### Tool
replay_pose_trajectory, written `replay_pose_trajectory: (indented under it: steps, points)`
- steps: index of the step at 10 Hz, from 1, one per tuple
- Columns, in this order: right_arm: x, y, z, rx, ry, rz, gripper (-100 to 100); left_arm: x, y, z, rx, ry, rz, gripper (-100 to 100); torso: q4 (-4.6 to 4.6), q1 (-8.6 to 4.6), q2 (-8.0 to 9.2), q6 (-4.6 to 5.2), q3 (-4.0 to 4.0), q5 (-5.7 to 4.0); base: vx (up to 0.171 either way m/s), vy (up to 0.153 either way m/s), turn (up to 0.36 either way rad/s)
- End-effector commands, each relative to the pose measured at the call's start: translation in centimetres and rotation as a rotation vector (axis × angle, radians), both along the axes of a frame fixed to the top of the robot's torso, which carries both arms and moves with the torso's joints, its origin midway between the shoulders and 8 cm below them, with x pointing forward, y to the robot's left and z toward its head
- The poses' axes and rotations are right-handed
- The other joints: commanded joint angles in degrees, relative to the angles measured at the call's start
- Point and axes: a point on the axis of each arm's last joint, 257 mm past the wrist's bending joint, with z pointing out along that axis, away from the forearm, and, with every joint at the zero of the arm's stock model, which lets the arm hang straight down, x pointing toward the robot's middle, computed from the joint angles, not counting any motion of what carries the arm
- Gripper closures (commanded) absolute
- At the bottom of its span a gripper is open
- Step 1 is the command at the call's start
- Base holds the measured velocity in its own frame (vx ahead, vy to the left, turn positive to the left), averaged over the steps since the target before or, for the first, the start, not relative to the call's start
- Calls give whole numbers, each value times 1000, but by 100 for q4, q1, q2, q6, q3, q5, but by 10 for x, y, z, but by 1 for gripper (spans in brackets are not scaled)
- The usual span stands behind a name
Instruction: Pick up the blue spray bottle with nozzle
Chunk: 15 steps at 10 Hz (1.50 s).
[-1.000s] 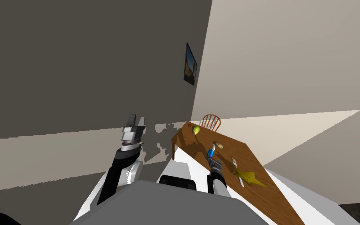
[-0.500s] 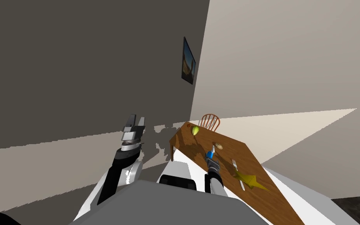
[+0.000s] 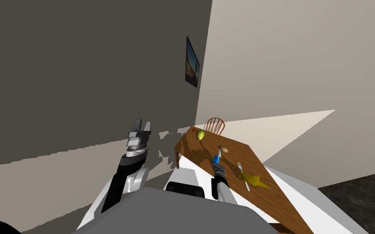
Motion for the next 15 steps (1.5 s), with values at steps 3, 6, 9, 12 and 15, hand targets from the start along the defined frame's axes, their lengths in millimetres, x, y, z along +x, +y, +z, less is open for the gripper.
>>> replay_pose_trajectory:
  steps: [3, 6, 9, 12, 15]
  points:
    - [22, 32, -15, 34, 42, 105, -100, 0, 0, 0, 0, 0, 0, 0, 0, 0, 2, -5, 1, 1, 21, 24, -281]
    - [20, 35, -22, 0, 78, 136, -100, 0, 0, 0, 0, 0, 0, 0, 0, 1, 1, -5, 0, 1, 16, 20, -81]
    - [38, 60, -24, 42, 69, 197, -100, 0, 0, 0, 0, 0, 0, 0, -1, 3, -1, -3, -1, 1, 19, 24, -253]
    - [36, 61, -28, 37, 87, 204, -100, 0, 0, 0, 0, 0, 0, 0, 2, -10, 9, -5, 5, -1, -1, -2, 18]
    - [51, 84, -30, 62, 89, 268, -100, 0, 0, 0, 0, 0, 0, 0, 0, -4, 2, -1, 1, 0, 15, 19, -242]
